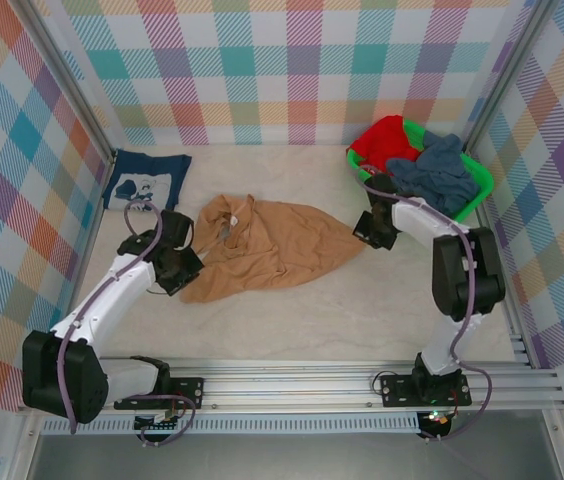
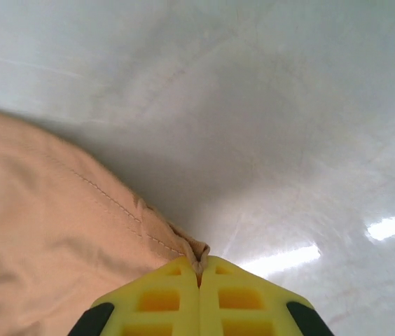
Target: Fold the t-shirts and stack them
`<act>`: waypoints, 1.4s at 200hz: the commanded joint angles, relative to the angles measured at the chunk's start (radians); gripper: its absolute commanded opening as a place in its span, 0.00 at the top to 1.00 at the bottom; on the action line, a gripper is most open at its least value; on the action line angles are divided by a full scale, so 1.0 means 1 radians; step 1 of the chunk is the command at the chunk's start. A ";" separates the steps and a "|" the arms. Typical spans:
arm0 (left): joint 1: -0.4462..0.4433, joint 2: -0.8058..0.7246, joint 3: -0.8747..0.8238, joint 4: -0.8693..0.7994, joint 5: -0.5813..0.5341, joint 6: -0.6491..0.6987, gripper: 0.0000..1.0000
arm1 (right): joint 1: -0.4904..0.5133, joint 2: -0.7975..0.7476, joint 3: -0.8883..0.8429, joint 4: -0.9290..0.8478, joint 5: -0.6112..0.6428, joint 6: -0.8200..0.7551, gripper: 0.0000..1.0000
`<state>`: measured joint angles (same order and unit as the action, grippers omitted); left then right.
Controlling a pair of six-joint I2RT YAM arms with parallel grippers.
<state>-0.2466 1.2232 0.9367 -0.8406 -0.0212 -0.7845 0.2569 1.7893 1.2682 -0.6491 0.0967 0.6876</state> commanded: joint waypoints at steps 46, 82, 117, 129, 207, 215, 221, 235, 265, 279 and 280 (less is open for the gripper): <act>-0.011 -0.104 0.185 -0.068 0.114 -0.026 1.00 | -0.033 -0.282 0.062 -0.162 0.109 -0.071 1.00; -0.048 -0.168 0.071 -0.108 0.218 -0.098 1.00 | -0.033 -0.366 0.013 -0.225 0.078 -0.068 1.00; -0.203 -0.083 -0.167 0.083 0.329 -0.181 1.00 | -0.032 -0.356 -0.081 -0.226 0.061 -0.064 1.00; -0.263 -0.019 -0.203 0.157 0.303 -0.176 1.00 | -0.034 -0.340 -0.111 -0.220 0.062 -0.056 1.00; -0.298 -0.015 -0.177 0.070 0.024 -0.137 1.00 | -0.034 -0.323 -0.189 -0.198 0.100 -0.094 1.00; -0.290 -0.029 -0.182 0.066 0.028 -0.123 0.99 | -0.034 -0.327 -0.188 -0.198 0.104 -0.098 1.00; -0.283 -0.034 -0.185 0.066 0.041 -0.114 0.95 | -0.034 -0.330 -0.188 -0.198 0.108 -0.101 1.00; -0.270 -0.040 -0.178 0.026 0.031 -0.106 0.89 | -0.034 -0.332 -0.186 -0.202 0.110 -0.108 1.00; -0.223 -0.108 -0.161 -0.052 -0.018 -0.091 0.48 | -0.035 -0.344 -0.195 -0.207 0.103 -0.115 1.00; -0.223 -0.154 -0.184 -0.049 0.016 -0.058 0.50 | -0.035 -0.353 -0.205 -0.208 0.103 -0.120 1.00; -0.223 -0.158 -0.187 -0.050 0.020 -0.054 0.51 | -0.035 -0.353 -0.205 -0.207 0.104 -0.120 1.00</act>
<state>-0.4801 1.1484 0.7490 -0.8204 0.0029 -0.8917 0.2283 1.4708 1.0798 -0.8394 0.1909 0.5892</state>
